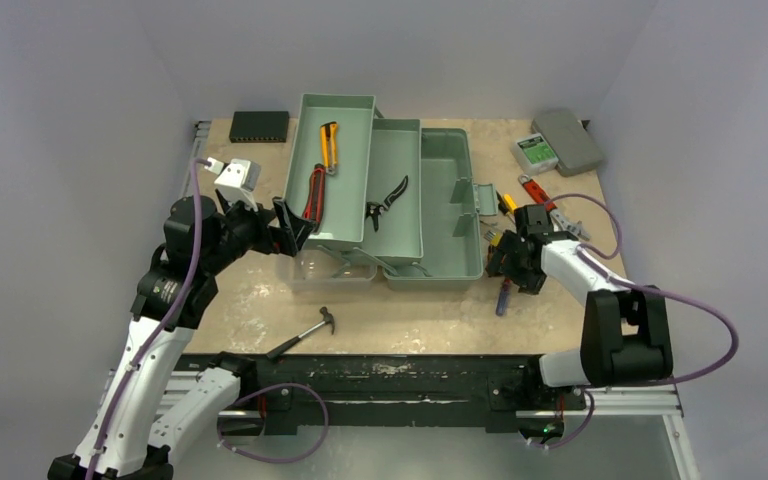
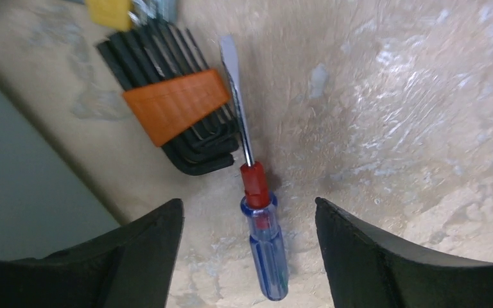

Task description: Pack the tool kit

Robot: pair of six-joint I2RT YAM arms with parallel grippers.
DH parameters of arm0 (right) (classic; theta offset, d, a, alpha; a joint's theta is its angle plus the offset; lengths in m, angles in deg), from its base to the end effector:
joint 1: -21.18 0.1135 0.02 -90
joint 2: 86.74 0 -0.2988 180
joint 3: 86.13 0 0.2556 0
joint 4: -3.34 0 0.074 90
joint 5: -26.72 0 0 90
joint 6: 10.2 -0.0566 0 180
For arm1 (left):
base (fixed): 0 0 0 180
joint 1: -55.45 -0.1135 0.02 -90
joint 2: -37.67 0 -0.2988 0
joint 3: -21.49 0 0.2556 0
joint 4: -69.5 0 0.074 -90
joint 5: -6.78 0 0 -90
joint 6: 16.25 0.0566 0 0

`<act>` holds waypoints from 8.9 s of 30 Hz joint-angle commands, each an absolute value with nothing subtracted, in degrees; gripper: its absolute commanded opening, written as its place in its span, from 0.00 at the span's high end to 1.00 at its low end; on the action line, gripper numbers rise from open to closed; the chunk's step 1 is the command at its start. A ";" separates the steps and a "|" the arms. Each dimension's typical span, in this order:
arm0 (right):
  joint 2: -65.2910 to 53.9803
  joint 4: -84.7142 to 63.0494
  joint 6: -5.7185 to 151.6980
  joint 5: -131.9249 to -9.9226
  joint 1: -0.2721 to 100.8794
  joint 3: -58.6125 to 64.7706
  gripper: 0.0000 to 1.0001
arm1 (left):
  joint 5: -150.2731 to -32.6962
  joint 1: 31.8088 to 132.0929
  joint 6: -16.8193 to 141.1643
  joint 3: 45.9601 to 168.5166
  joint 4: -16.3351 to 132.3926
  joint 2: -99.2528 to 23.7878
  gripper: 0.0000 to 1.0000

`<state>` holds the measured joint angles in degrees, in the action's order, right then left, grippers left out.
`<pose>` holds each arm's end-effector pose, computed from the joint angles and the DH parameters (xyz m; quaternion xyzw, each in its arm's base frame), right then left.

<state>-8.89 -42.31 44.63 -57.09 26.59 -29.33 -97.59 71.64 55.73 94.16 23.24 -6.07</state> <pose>0.2467 0.0172 0.1942 0.2617 0.9424 0.0203 0.2075 0.1409 -0.0555 0.4054 0.0613 0.8003 -0.2692 0.5322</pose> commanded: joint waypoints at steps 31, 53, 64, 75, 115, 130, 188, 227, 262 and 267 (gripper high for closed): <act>-28.00 -48.09 44.80 -47.71 26.54 -21.89 1.00 | -95.35 71.66 57.86 92.35 25.28 -6.44 0.04; -12.37 -26.84 38.79 -77.11 42.05 -3.99 1.00 | -101.32 71.89 57.78 92.82 27.16 -5.63 0.06; 4.27 -30.12 40.34 -73.09 50.33 11.19 0.98 | -99.75 71.73 59.12 92.56 27.19 -5.09 0.06; 0.80 -33.43 42.80 -69.16 50.83 9.79 0.37 | -99.76 71.19 59.38 92.56 27.28 -4.28 0.06; -11.42 -36.31 42.63 -63.73 23.77 -26.01 0.14 | -100.80 71.09 58.81 92.98 26.75 -3.55 0.06; 2.79 -33.33 47.87 -54.88 24.08 -22.70 0.15 | -100.14 71.10 59.00 92.99 26.56 -3.63 0.06; -22.26 -47.58 50.64 -55.73 35.14 -1.06 0.66 | -100.70 71.00 59.43 93.16 26.65 -5.08 0.06; 8.35 -36.05 50.12 -55.40 26.16 -21.18 0.30 | -102.30 70.92 58.99 93.35 26.57 -6.10 0.06; -22.24 -47.74 51.38 -60.56 26.48 -8.85 0.75 | -102.45 70.92 58.99 93.43 26.53 -5.68 0.05; -18.85 -46.56 50.32 -61.52 32.07 -2.04 0.77 | -102.18 70.92 59.05 93.34 26.39 -5.25 0.06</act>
